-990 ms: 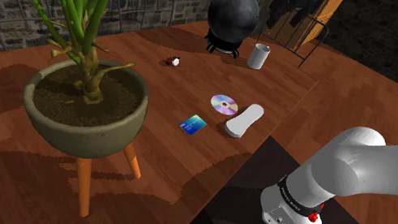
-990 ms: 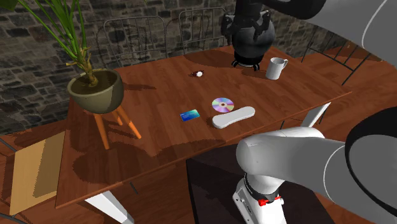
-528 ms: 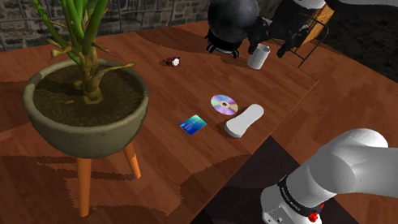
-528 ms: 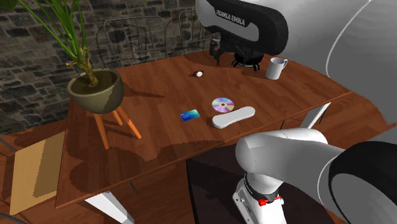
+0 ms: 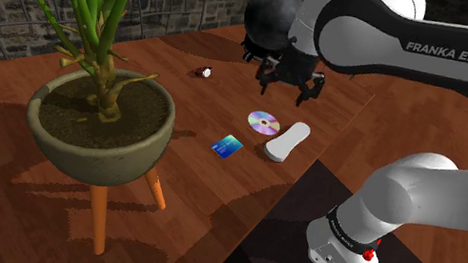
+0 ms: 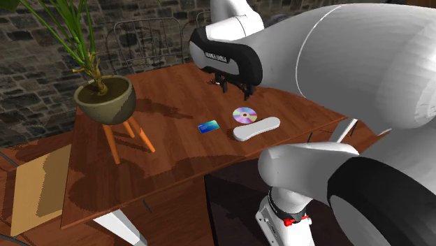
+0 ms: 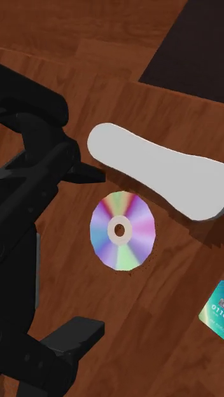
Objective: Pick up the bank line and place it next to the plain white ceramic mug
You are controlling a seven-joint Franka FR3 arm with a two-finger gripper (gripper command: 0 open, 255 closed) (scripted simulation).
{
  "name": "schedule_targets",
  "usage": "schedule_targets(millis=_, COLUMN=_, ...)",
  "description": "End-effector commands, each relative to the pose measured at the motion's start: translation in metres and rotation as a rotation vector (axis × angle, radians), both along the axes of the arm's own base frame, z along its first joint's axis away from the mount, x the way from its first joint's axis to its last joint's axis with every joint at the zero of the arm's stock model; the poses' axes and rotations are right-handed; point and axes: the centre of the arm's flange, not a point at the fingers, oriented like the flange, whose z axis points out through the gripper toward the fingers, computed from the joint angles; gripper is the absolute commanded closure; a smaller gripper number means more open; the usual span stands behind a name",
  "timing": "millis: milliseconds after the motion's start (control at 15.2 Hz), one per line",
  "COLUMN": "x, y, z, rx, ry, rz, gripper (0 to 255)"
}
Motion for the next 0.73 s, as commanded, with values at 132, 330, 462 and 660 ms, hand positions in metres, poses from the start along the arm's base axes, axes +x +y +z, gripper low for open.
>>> schedule_targets(millis=132, x=0.012, y=0.027, z=-0.042, rx=0.021, ry=0.006, rz=-0.209, gripper=0)
schedule_targets(millis=330, x=0.025, y=0.046, z=-0.074, rx=0.036, ry=0.012, rz=-0.358, gripper=0)
schedule_targets(millis=462, x=0.036, y=0.058, z=-0.096, rx=0.046, ry=0.015, rz=-0.458, gripper=0)
schedule_targets(millis=660, x=0.044, y=0.066, z=-0.117, rx=0.053, ry=0.018, rz=-0.531, gripper=0)
